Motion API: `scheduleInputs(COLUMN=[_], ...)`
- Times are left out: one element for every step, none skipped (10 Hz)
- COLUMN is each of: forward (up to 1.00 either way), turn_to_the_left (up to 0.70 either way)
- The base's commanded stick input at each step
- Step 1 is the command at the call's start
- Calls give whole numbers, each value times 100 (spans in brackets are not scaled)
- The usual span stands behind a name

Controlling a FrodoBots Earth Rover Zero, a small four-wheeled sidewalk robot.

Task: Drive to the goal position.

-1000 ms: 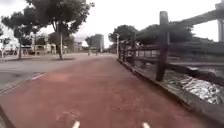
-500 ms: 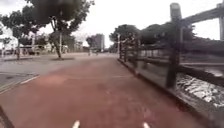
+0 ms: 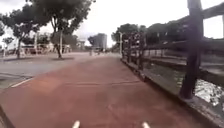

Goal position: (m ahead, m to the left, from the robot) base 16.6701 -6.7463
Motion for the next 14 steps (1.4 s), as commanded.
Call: scheduleInputs(forward=[70,70,70,70,70,70,70,70,70,70,70,70,70,70], turn_to_the_left=[0,0,0,0,0,0,0,0,0,0,0,0,0,0])
